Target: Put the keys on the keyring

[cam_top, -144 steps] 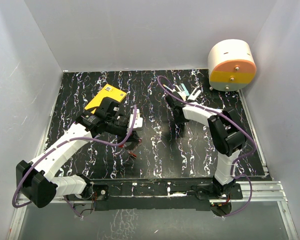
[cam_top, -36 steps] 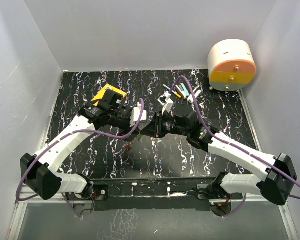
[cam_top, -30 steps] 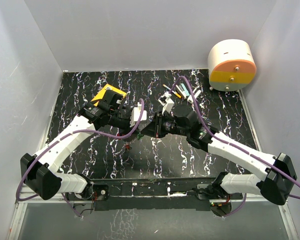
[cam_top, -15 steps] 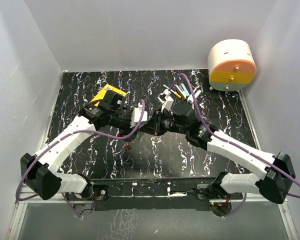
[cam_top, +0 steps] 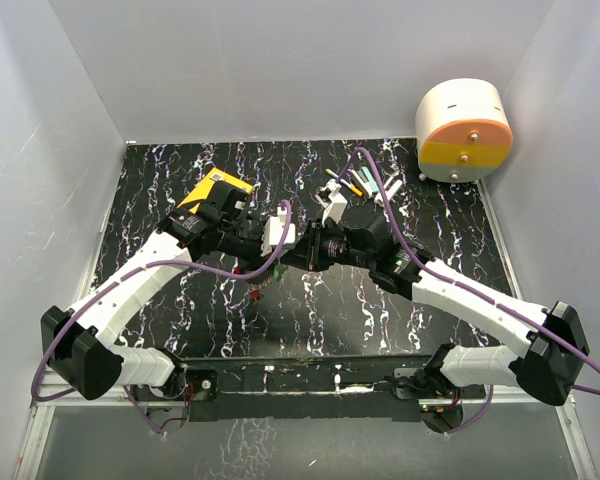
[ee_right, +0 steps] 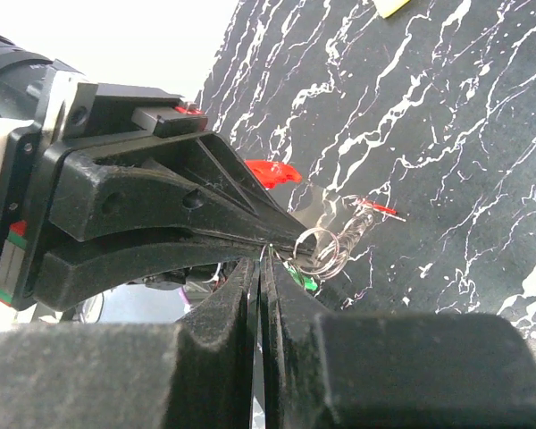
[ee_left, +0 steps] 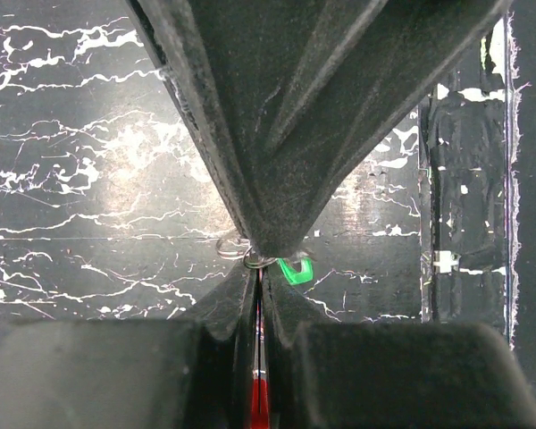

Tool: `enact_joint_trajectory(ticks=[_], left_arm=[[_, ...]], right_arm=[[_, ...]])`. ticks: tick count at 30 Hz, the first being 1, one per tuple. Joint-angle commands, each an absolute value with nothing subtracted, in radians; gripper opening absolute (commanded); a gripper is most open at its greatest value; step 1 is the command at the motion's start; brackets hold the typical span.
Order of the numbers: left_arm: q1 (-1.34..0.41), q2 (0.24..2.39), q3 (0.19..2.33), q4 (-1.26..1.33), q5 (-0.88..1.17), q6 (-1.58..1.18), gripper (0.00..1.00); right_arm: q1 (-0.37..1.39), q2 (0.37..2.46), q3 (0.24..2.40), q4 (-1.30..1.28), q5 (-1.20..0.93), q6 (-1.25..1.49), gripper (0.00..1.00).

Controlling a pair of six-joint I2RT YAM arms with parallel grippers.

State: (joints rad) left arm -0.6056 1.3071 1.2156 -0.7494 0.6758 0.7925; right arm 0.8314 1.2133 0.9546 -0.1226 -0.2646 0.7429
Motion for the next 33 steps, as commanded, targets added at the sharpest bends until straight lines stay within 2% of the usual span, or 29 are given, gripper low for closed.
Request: enact_joint_trajectory(ticks=[1,33], left_arm=[[-0.614,1.272,1.243,-0.764,0.695,0.801,0.00],[-0.614,1.236,1.214,-0.754,0.738,0.862,0.00]], right_arm=[[0.834,1.191,1.009,-0.109,-0.230,0.742,0.08],[0.834,1.142,0.977,-0.129,-0.198,0.756,0.08]])
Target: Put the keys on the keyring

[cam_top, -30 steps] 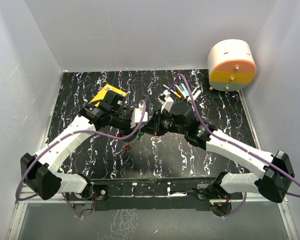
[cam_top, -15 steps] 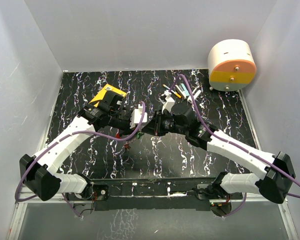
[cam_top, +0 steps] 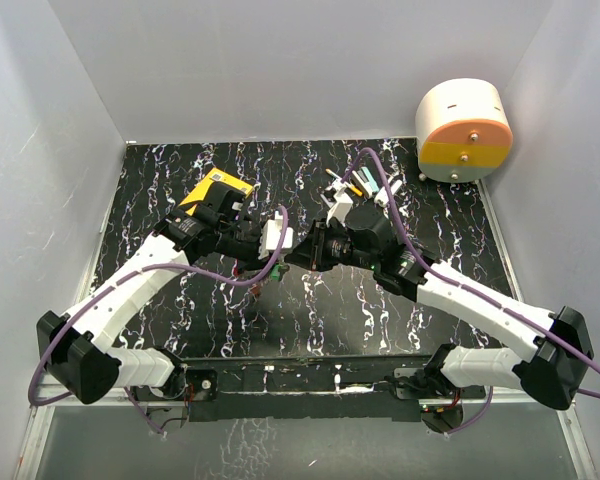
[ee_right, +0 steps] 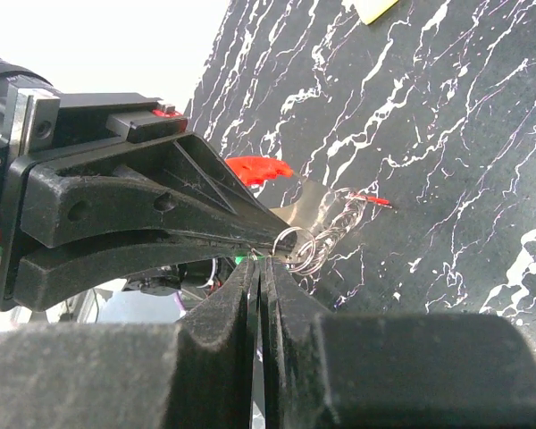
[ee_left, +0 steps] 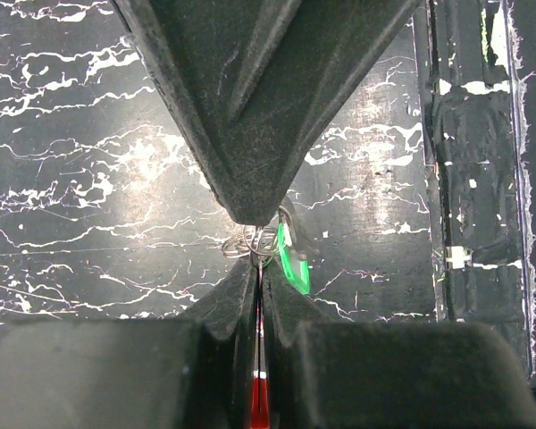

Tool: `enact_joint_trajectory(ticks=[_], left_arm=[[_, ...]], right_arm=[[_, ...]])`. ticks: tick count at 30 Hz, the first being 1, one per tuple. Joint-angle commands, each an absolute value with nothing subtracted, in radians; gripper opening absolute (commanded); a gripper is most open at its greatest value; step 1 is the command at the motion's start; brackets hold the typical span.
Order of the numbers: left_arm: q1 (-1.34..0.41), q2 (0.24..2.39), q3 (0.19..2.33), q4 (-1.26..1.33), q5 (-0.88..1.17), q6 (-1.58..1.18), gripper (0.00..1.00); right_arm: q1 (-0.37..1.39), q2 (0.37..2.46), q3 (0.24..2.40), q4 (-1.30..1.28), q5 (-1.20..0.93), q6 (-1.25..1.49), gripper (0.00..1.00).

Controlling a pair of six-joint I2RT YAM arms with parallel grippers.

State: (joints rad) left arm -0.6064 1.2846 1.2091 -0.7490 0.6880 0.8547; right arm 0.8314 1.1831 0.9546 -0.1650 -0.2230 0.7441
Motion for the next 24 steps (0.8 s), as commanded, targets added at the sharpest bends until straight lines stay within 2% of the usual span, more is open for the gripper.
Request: enact_joint_trajectory(ticks=[1,16,21,24], left_arm=[[-0.614,1.235,1.216,-0.752,0.738,0.861,0.00],[-0.614,1.235,1.210,-0.746,0.709,0.850,0.00],[-0.614,1.241,1.206,-0.732,0.686,0.832,0.00],[-0.614,1.248,1.205,-0.724,0.672,0.825,0.00]], right_arm=[[0.834,1.137,0.972,-0.129,-0.197,0.758,0.08],[0.834,1.138,0.971,-0.143,-0.209,0.772,0.08],[0.834,1.130,0.973,-0.154,-0.206,0.770,0.19],[0.836,1.136,0.979,-0.173,-0.209,0.770,0.20]])
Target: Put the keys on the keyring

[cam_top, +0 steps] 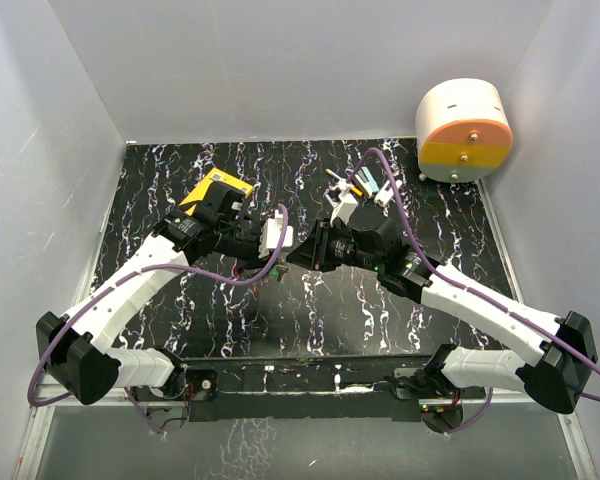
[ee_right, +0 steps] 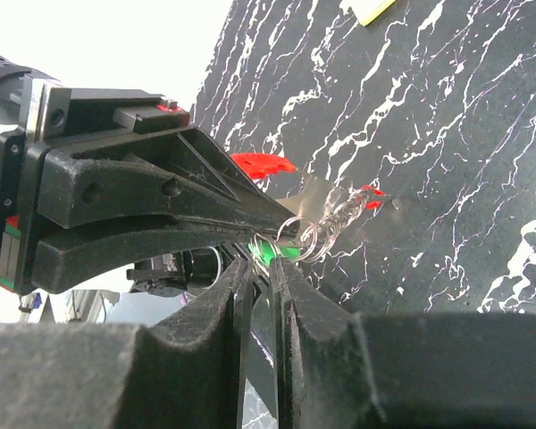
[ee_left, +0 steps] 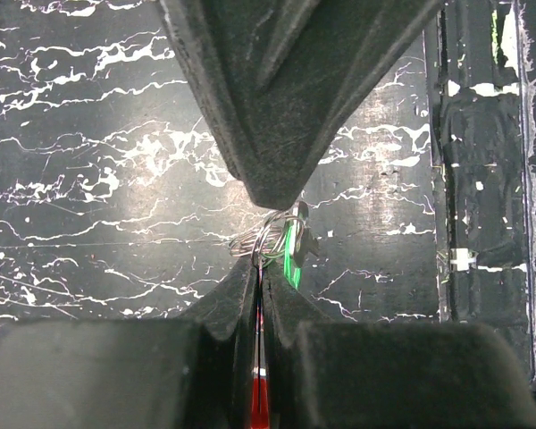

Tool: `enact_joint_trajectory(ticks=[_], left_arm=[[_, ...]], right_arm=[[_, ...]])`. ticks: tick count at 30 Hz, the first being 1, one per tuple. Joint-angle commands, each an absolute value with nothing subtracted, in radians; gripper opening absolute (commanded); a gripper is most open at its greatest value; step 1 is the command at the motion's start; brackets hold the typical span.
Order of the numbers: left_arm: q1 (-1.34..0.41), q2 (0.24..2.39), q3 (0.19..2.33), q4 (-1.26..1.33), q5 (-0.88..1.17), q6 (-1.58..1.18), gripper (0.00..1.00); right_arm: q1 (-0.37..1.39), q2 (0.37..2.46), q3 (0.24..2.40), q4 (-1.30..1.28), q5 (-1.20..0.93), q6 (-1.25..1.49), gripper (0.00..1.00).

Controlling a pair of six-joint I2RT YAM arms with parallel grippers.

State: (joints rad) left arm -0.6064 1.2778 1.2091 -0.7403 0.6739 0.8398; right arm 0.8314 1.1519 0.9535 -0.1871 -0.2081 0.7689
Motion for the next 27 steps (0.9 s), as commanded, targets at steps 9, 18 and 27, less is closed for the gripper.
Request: enact_joint_trajectory(ticks=[9,18,27], left_arm=[[-0.614,1.261,1.200,-0.716,0.657,0.819,0.00],[-0.614,1.263,1.197,-0.715,0.654,0.819,0.00],[-0.613,1.262,1.196,-0.710,0.652,0.817,0.00]], right_arm=[[0.851,1.158,0.996,-0.175,-0.194,0.777,0.20],[0.861,1.179,1.019,-0.183,-0.175,0.788,0.20],[0.867,1.184,1.033,-0.199,-0.154,0.789,0.24]])
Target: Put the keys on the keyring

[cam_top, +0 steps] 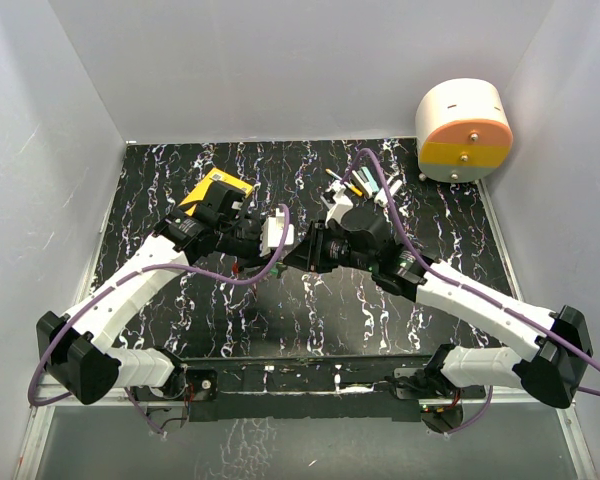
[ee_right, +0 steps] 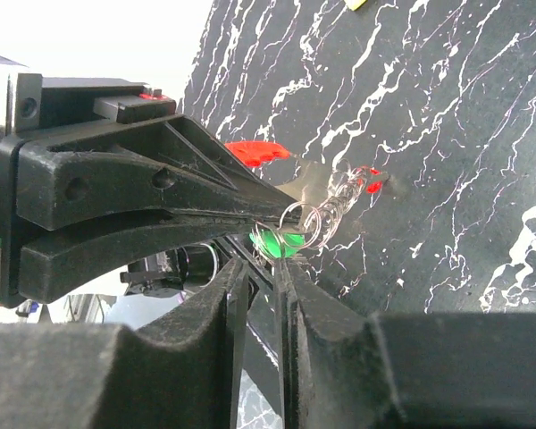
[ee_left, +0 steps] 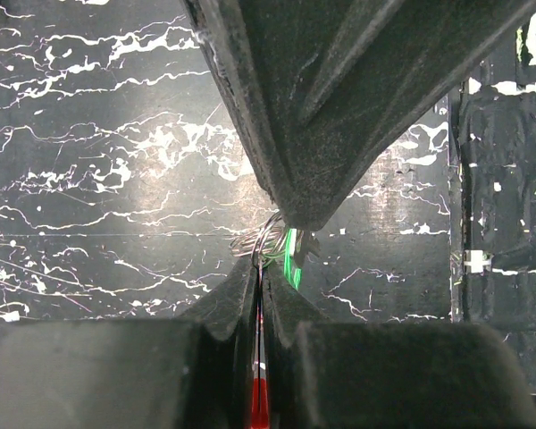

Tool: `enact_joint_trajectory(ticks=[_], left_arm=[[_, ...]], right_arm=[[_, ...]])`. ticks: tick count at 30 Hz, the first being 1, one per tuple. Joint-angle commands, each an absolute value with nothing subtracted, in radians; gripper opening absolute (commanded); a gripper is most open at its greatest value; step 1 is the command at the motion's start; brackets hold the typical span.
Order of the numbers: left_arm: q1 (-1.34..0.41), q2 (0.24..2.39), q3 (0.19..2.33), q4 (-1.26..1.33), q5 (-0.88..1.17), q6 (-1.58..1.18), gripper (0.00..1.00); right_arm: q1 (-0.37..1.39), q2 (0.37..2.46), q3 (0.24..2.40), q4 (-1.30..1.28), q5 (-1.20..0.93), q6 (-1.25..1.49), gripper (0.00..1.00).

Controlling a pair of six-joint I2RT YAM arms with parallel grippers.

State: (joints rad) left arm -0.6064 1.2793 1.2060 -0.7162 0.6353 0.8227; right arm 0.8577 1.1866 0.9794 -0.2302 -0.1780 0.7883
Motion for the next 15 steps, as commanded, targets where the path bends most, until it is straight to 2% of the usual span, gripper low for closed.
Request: enact_joint_trajectory(ticks=[1,5,11,15], left_arm=[[-0.616,1.263,1.195,-0.710,0.651,0.816,0.00],[-0.614,1.263,1.202,-0.713,0.657,0.811,0.00],[-0.614,1.264,1.208,-0.722,0.663,0.816,0.00],[-0.614,1.265,1.214,-0.726,0.675,0.812,0.00]], right_arm=[[0.869,1.184,1.030,-0.201,-0.156,0.785,0.25],[0.883,1.173,1.000,-0.189,-0.155,0.748,0.28],[0.903,1.158,0.974,-0.161,-0.153,0.714,0.40],[0.913,1.169,0.967,-0.156,-0.149,0.707,0.43]])
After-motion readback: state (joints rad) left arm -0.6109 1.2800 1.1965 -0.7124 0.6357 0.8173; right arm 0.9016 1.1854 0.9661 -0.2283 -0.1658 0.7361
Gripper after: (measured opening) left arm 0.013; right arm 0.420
